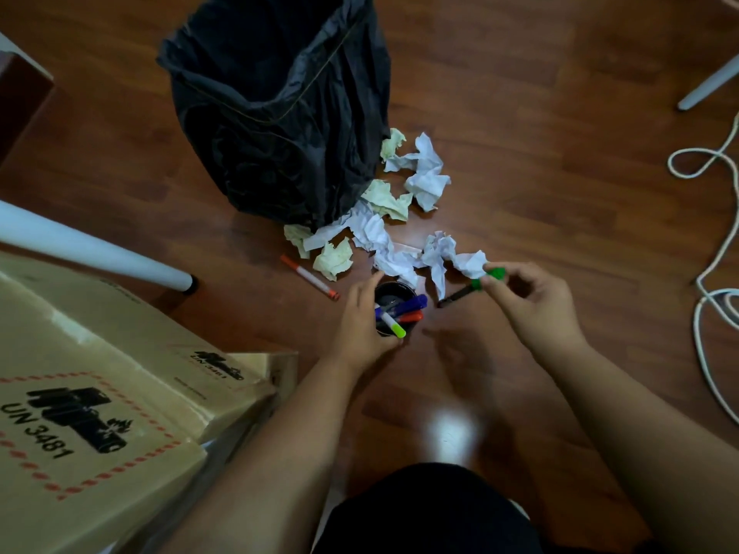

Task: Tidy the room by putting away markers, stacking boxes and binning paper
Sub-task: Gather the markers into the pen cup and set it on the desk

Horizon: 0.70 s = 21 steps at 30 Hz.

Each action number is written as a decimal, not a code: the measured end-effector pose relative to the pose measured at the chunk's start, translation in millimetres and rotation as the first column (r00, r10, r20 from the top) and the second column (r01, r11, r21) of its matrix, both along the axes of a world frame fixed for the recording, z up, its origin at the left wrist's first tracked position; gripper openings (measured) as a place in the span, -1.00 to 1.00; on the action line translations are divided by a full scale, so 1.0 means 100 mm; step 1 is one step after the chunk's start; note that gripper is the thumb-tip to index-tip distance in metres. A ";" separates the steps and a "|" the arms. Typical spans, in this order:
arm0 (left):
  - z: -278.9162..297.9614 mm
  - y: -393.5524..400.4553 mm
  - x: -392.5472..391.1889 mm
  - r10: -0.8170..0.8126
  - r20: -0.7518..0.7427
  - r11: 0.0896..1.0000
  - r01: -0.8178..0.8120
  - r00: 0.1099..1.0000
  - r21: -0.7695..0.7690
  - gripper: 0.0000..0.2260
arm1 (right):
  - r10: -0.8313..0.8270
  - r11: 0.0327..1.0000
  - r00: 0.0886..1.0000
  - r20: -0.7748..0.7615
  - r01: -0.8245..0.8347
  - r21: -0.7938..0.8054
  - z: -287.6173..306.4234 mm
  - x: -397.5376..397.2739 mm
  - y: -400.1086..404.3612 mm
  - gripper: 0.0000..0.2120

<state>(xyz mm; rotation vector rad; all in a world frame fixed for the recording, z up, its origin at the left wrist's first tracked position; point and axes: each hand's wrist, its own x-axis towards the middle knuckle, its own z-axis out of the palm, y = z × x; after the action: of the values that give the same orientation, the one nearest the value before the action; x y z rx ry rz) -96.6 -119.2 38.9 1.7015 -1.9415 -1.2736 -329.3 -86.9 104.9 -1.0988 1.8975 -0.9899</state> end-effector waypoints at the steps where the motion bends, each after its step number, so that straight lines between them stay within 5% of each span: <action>1: 0.02 -0.01 -0.05 -0.006 -0.011 1.000 0.007 1.000 0.018 0.01 | 0.016 0.999 1.000 -0.015 -0.016 -0.042 0.08 0.03 -0.09 -0.90; 5: -0.05 -0.18 0.03 -0.036 -0.059 0.967 0.049 0.998 0.250 0.22 | 0.168 0.985 0.977 -0.129 -0.171 -0.011 0.08 0.26 -0.38 -0.89; 7: -0.11 -0.29 0.20 0.119 -0.104 0.894 -0.061 0.987 0.443 0.08 | 0.233 0.971 0.957 -0.170 -0.222 0.085 -0.09 0.36 -0.44 -0.88; 8: -0.13 -0.33 0.26 0.313 -0.142 0.816 -0.190 0.939 0.545 -0.08 | 0.258 0.962 0.949 -0.178 -0.236 0.136 -0.17 0.40 -0.45 -0.86; 10: -0.20 -0.40 0.32 0.722 -0.115 0.587 -0.516 0.682 0.624 -0.37 | 0.299 0.938 0.942 -0.152 -0.262 0.226 -0.33 0.46 -0.44 -0.75; 12: -0.31 -0.49 0.34 0.873 -0.014 0.435 -0.764 0.488 0.477 -0.56 | 0.324 0.902 0.943 -0.083 -0.281 0.329 -0.47 0.48 -0.40 -0.55; 14: -0.42 -0.60 0.35 0.828 0.093 0.496 -0.799 0.554 0.341 -0.61 | 0.306 0.861 0.951 0.035 -0.292 0.418 -0.58 0.51 -0.35 -0.46; 16: -0.55 -0.65 0.34 0.536 0.352 0.733 -0.629 0.768 0.258 -0.59 | 0.243 0.840 0.956 0.163 -0.291 0.458 -0.63 0.52 -0.32 -0.55; 17: -0.60 -0.66 0.32 0.374 0.459 0.815 -0.521 0.806 0.252 -0.55 | 0.212 0.840 0.956 0.202 -0.284 0.462 -0.63 0.53 -0.33 -0.61; 21: -0.80 -0.47 0.28 0.291 0.586 0.894 -0.433 0.756 0.115 -0.58 | 0.231 0.828 0.965 0.127 -0.263 0.494 -0.57 0.52 -0.38 -0.70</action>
<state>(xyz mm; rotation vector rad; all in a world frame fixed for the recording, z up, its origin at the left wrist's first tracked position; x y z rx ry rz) -68.3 -166.0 -41.1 2.6689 -1.6027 -0.9606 -277.1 -125.0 48.1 -0.9459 1.7635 -0.3348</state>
